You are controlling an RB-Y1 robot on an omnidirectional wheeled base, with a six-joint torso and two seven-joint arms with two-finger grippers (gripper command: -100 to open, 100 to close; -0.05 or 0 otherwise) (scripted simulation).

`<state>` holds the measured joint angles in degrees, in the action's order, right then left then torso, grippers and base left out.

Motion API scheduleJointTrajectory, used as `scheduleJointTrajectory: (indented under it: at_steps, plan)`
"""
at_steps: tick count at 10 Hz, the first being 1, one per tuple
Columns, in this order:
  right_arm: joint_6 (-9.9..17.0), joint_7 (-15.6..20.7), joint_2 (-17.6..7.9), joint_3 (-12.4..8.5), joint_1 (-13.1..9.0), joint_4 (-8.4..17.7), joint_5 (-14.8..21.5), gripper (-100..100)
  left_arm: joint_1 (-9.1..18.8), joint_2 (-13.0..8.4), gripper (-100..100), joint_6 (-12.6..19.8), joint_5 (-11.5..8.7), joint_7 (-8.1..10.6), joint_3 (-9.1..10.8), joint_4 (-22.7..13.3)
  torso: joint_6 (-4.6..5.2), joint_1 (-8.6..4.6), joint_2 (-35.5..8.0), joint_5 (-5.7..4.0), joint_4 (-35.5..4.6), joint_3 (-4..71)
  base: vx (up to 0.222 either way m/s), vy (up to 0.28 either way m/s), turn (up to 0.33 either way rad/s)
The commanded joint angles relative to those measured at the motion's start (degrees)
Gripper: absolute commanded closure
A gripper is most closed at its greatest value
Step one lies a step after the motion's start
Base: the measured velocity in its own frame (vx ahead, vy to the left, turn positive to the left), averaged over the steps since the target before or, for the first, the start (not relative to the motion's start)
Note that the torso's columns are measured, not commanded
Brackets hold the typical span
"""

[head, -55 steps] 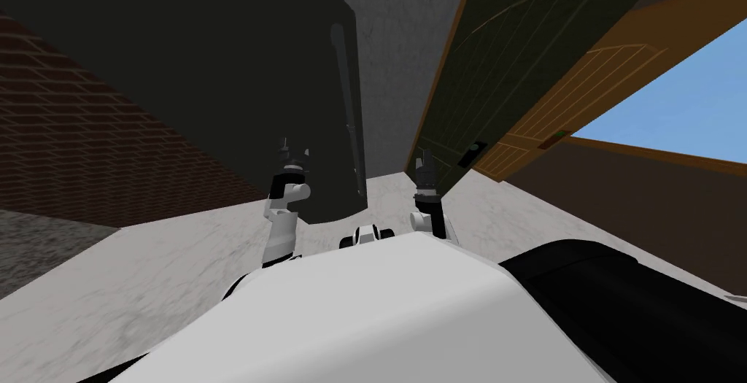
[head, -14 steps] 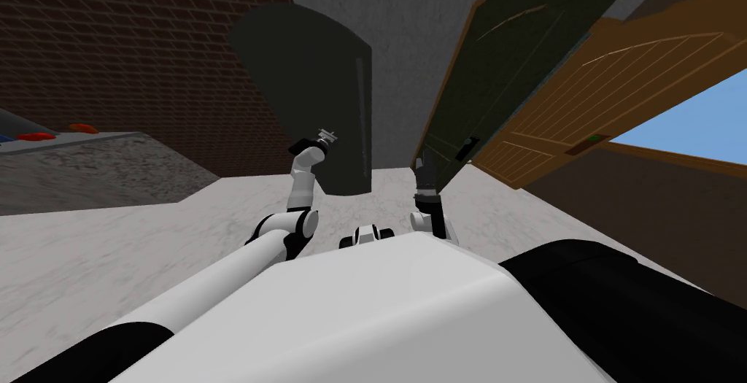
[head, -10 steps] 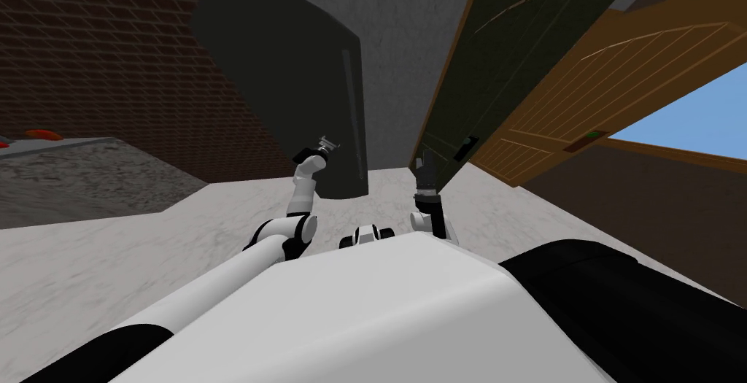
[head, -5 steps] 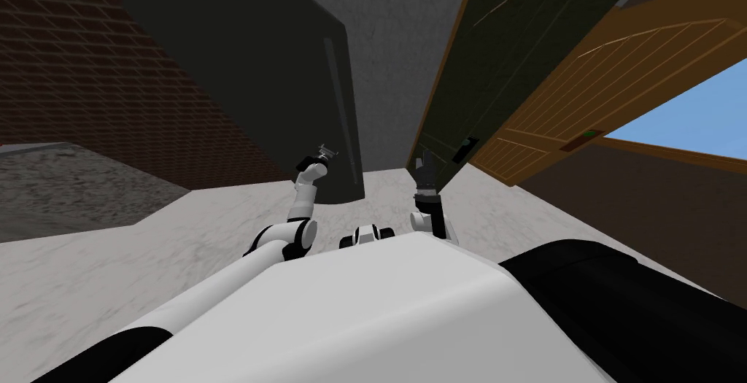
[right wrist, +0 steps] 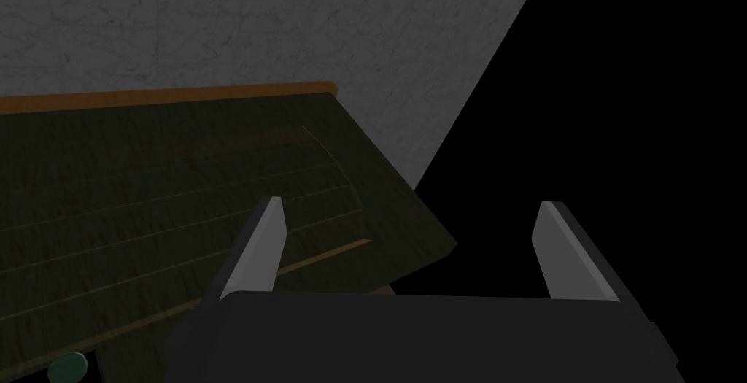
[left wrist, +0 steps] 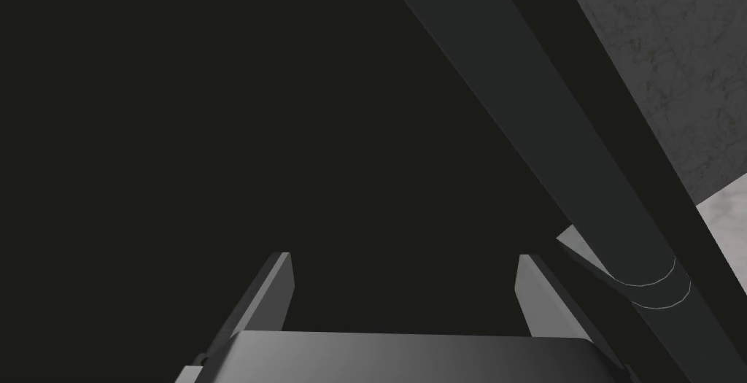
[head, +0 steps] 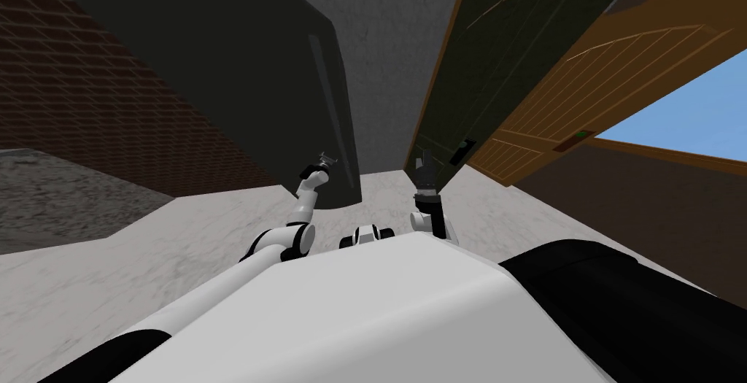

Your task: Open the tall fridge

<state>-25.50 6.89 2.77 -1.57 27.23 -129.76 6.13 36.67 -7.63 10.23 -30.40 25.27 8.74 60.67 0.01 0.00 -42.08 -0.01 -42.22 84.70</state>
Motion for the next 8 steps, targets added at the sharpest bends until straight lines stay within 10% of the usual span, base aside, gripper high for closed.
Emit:
scheduleJointTrajectory:
  at_steps: [1, 4, 7, 8]
  plan:
    - [0.00, 0.00, 0.00, 0.00, 0.00, 0.00, 0.00, 0, -1.51, 2.57, -100, -1.10, 1.14, -0.45, 0.36, -0.39, -0.02, 0.05, -0.13, 0.03, -0.04, -0.08, 0.106, -0.058, -0.012]
    - [0.00, 0.00, 0.00, 0.00, -0.01, 0.01, 0.00, 0, -2.52, 7.59, -100, -2.41, 1.49, -0.79, 0.18, -1.48, 0.12, -0.03, -0.29, 0.02, -0.06, -0.18, 0.060, -0.031, -0.026]
    - [0.00, 0.00, -0.01, -0.01, 0.00, 0.01, 0.00, 0, -1.61, 6.06, -100, -2.37, 1.03, -0.60, 0.09, -2.28, -0.02, 0.06, 0.03, 0.02, -0.02, -0.01, 0.069, -0.006, -0.007]
    - [0.00, 0.00, -0.01, -0.01, -0.01, 0.00, 0.00, 0, -1.57, 6.05, 100, -2.33, 1.04, -0.60, 0.11, -2.27, -0.01, 0.04, -0.12, 0.03, -0.02, -0.06, 0.008, -0.002, -0.011]
